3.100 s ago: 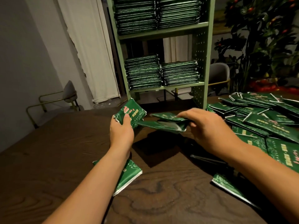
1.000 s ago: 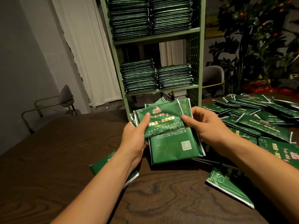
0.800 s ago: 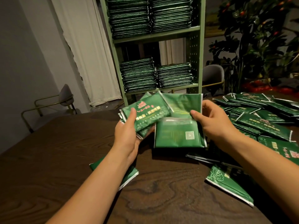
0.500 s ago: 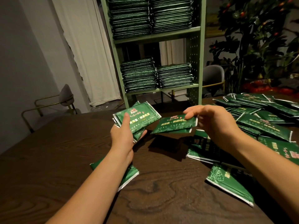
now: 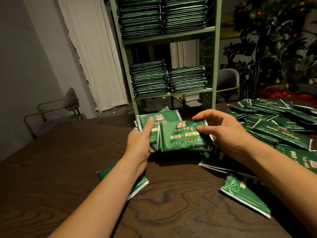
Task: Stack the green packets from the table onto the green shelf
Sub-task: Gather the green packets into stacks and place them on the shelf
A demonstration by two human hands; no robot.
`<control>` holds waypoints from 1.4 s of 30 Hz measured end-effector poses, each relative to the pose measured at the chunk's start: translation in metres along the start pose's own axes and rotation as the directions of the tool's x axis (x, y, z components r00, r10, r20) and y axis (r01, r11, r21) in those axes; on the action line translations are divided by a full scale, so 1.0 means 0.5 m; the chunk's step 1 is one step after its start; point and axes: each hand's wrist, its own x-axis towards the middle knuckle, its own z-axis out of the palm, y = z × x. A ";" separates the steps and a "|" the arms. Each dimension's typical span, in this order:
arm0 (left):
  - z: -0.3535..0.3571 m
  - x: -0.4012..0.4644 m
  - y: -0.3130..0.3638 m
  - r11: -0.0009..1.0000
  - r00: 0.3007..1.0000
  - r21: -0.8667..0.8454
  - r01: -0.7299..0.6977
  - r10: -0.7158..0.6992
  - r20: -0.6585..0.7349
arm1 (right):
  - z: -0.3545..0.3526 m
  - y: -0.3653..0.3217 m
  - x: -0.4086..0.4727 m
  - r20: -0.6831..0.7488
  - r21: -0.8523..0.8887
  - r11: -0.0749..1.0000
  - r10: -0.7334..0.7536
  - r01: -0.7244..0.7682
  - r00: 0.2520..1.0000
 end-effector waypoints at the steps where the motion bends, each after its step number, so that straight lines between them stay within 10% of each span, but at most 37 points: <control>1: 0.008 -0.007 -0.002 1.000 0.995 -0.017 0.007 -0.005 0.104 | 0.003 0.007 0.001 -0.048 -0.061 0.998 -0.014 0.011 0.999; 9: 0.012 -0.018 -0.008 0.993 0.946 0.022 -0.112 0.100 0.308 | 0.003 0.000 -0.003 0.010 -0.205 0.979 0.002 0.000 1.000; 20: 0.016 0.002 -0.022 0.976 0.991 0.189 -0.107 0.120 -0.053 | 0.044 0.023 -0.024 0.206 -0.554 0.809 -0.097 0.198 0.974; 28: 0.011 -0.007 -0.030 0.976 0.979 0.201 -0.077 0.036 0.199 | 0.048 0.028 -0.026 0.323 -0.660 0.697 -0.074 0.281 0.944; 33: -0.004 -0.001 -0.025 0.868 0.958 0.467 -0.170 0.034 0.285 | 0.031 0.018 -0.016 0.218 -0.608 0.768 -0.083 0.202 0.972; 42: 0.025 -0.010 0.046 0.899 0.956 0.399 -0.179 0.064 0.285 | 0.010 -0.060 0.010 0.080 -0.558 0.829 0.013 0.034 0.997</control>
